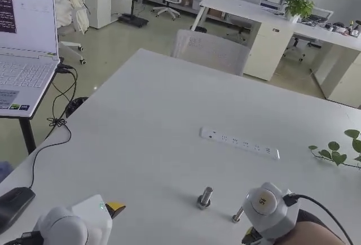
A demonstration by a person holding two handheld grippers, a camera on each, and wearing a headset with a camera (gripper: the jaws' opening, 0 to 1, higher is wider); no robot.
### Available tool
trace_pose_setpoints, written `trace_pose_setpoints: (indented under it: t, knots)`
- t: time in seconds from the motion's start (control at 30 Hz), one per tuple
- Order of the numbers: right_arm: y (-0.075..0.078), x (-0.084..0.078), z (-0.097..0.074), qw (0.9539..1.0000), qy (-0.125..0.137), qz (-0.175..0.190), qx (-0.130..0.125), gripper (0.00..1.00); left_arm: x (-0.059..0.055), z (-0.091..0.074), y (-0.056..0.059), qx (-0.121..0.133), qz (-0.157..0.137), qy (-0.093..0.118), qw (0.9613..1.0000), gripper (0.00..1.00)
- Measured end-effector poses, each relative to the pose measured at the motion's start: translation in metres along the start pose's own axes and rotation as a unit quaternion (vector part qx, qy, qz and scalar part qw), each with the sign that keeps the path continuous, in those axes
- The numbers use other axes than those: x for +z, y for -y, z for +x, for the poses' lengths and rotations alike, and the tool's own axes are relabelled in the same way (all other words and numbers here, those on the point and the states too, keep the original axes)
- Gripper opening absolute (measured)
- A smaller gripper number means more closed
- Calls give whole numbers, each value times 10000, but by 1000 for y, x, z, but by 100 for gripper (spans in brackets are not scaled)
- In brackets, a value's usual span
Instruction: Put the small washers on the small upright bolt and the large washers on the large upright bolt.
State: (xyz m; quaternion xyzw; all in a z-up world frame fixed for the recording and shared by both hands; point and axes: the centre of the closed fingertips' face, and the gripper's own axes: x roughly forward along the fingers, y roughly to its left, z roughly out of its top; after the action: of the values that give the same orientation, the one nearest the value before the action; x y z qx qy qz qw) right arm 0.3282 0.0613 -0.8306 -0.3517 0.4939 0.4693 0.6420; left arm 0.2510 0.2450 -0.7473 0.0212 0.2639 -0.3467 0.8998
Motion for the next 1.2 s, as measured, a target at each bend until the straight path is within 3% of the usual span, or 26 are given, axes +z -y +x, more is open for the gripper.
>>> trace_pose_setpoints:
  t: [0.53, 1.2]
  knots:
    - [2, -16, 27, 9998, 5, 182, -18, 22, -3, 2, 3, -93, 78, -105, 9999, 95]
    - [4, -17, 46, 9997, -70, 238, -68, 21, -2, 8, 1, -169, 96, -100, 9998, 94]
